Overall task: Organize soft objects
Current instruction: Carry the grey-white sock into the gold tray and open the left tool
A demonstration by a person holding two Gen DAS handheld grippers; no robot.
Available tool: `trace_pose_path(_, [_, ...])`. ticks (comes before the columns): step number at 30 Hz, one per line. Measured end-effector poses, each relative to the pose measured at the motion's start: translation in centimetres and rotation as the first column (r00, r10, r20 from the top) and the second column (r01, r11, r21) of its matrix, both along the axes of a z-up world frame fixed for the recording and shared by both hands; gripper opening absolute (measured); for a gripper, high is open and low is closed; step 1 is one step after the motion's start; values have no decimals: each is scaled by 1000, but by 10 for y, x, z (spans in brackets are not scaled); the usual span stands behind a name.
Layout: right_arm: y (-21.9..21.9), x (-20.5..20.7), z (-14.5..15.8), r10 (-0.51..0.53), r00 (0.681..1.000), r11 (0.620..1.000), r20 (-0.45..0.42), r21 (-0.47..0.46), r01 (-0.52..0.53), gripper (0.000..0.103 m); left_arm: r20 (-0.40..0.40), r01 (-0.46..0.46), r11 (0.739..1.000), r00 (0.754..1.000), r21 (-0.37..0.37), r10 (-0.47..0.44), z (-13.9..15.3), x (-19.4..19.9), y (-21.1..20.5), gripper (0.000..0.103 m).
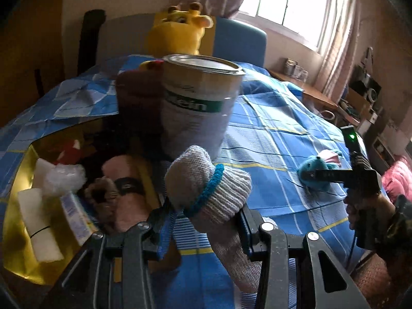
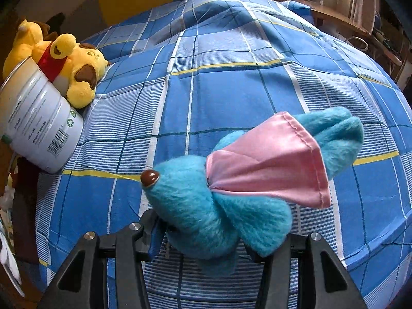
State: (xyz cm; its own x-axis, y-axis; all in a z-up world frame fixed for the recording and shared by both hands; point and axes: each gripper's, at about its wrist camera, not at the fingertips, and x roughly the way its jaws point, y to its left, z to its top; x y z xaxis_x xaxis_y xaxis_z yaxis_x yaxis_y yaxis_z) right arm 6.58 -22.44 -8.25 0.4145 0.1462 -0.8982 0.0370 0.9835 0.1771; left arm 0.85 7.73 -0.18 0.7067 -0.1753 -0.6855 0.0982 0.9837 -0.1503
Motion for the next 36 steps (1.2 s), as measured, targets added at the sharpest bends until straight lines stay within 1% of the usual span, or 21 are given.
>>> trace_pose_path(7, [2, -1, 0, 7, 1000, 1000, 1, -7, -7, 50, 6, -81, 996, 997, 33, 81, 1, -1, 22, 44])
trace_pose_path(14, [3, -1, -1, 15, 1000, 1000, 5, -15, -15, 50, 19, -181, 982, 984, 51, 180, 4, -4, 54, 44])
trace_pose_path(20, [4, -2, -1, 23, 1000, 999, 9, -28, -22, 50, 24, -285, 956, 958, 66, 284, 4, -8, 93, 44])
trace_pose_path(25, [4, -2, -1, 26, 1000, 999, 13, -34, -26, 50, 3, -358, 931, 933, 73, 359, -4, -9, 124, 44])
trace_pose_path(31, [7, -3, -1, 27, 1000, 999, 16, -43, -26, 50, -35, -396, 914, 916, 88, 400, -20, -10, 144, 44])
trace_pose_path(33, [8, -4, -2, 28, 999, 998, 16, -50, -27, 50, -53, -400, 912, 913, 94, 406, -28, -7, 147, 44])
trace_pose_path(36, [8, -4, -2, 29, 999, 998, 17, -52, -28, 50, -52, -402, 908, 911, 116, 410, -35, -1, 150, 45])
